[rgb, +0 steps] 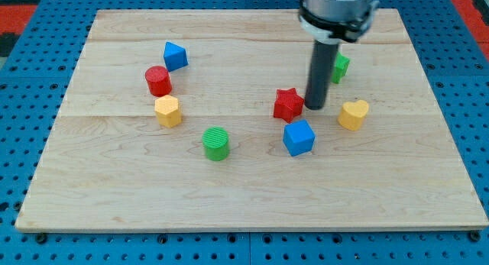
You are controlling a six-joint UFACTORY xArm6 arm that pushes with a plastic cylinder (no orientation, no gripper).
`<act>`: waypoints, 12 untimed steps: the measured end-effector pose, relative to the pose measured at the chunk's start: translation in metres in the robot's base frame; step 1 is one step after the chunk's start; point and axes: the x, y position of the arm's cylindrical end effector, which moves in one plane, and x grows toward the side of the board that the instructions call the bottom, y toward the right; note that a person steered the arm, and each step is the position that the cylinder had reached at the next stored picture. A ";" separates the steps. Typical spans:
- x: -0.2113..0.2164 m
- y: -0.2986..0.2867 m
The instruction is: Push the green circle into the green star
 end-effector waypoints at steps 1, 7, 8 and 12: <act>0.030 0.017; 0.006 0.020; -0.041 0.006; -0.084 0.015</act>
